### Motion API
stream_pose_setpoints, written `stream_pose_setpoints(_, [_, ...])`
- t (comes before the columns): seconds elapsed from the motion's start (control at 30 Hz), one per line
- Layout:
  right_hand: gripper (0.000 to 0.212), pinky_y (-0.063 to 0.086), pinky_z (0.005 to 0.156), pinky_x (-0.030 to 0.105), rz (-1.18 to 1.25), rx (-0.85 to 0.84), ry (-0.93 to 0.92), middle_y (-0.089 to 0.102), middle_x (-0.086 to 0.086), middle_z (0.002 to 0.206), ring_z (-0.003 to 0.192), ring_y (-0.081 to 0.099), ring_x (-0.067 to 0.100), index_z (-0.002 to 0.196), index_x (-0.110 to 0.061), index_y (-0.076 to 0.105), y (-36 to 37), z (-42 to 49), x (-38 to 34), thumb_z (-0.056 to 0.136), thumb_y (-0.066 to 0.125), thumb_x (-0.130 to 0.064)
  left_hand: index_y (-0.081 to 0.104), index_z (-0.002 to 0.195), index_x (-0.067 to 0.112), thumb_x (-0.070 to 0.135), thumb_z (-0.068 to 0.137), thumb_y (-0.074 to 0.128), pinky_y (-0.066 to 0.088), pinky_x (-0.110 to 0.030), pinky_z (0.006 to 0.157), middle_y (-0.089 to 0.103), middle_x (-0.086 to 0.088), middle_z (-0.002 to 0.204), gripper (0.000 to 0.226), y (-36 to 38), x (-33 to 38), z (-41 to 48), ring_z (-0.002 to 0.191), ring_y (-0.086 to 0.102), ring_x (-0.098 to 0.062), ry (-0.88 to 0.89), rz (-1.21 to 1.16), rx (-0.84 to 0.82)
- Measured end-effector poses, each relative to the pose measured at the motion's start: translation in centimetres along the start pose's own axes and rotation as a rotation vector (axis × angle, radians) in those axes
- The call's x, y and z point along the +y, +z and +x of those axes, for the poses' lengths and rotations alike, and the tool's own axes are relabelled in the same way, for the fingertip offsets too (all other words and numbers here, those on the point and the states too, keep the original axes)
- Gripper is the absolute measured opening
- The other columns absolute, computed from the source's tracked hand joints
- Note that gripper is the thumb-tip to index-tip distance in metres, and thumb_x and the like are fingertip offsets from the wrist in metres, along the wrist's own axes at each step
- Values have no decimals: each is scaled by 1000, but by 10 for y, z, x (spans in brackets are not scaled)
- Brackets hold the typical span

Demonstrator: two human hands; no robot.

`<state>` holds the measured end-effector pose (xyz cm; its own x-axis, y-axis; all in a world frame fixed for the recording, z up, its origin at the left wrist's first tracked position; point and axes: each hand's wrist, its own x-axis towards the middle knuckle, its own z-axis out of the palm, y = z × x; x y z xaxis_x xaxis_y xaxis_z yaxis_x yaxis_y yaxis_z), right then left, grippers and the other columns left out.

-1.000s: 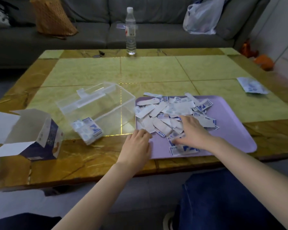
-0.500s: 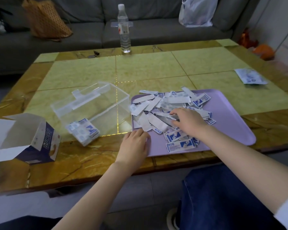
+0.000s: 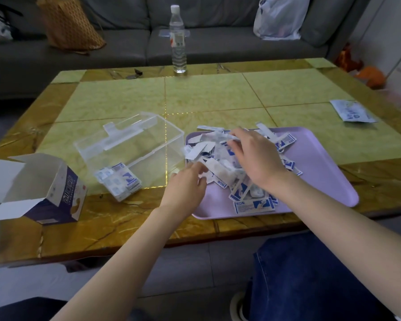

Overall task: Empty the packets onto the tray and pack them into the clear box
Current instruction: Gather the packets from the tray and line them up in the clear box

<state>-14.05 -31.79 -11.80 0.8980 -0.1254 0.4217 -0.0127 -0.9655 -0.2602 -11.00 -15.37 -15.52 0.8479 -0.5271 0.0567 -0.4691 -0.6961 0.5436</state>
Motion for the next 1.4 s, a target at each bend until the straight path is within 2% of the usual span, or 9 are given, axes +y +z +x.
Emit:
stream_pose_setpoints(0.2, [11,42,68,36,-21,-200,-160,64,4,94,87,56,26,99,-11,59,13,-6,-10,93,50,-9,39,130,12,24,89,58,33,-31,89,43,-3,127,47,-5,3,5,111,48,-23,1,-13,266])
stream_pose_setpoints(0.3, [14,43,68,36,1,-258,-159,63,4,97,92,57,26,105,-16,57,22,-12,-13,94,50,-14,42,130,19,26,88,57,29,-31,89,46,1,127,45,-1,-4,3,116,44,-21,5,54,222])
stream_pose_setpoints(0.43, [32,49,78,40,56,-365,-79,63,8,111,103,58,28,125,-18,45,32,-17,-16,94,51,-18,59,102,19,24,90,50,28,-33,78,62,0,100,15,4,-11,1,100,51,-25,-21,153,122])
stream_pose_setpoints(0.6, [35,45,77,37,66,-453,3,57,4,122,109,54,27,123,-17,45,36,-19,-8,90,55,-16,60,95,12,17,91,52,37,-35,69,66,-9,88,10,2,-15,1,88,57,-33,-52,33,157])
stream_pose_setpoints(0.83, [7,38,61,33,34,-397,9,60,4,90,85,59,29,99,-14,54,32,-21,2,94,50,-11,56,102,10,9,92,50,50,-40,74,66,-8,103,11,-6,-15,7,94,60,-27,-23,-162,202])
stream_pose_setpoints(0.93, [13,37,60,33,18,-386,-1,64,7,96,85,60,30,106,-12,52,34,-21,2,93,51,-10,56,99,7,2,92,45,49,-37,76,65,-9,103,14,-6,-12,10,94,60,-25,2,-202,207])
stream_pose_setpoints(1.07, [28,50,66,38,108,-338,68,67,9,99,83,63,28,121,-13,40,27,-19,3,95,50,-17,57,97,6,5,94,45,45,-34,73,63,-1,91,13,-13,-12,12,88,58,-24,0,-239,302])
stream_pose_setpoints(1.23, [18,50,67,37,74,-315,18,67,6,100,84,63,27,111,-14,44,17,-19,0,94,51,-13,57,96,5,8,94,45,33,-25,56,58,4,80,12,-26,-16,19,76,55,-20,-25,-253,364])
stream_pose_setpoints(1.4, [15,39,63,30,-142,-355,-111,63,6,96,87,61,27,107,-18,54,25,-27,-15,93,51,-14,58,96,9,9,96,40,32,-25,64,59,-3,88,17,-18,-9,18,79,53,-20,42,-228,247])
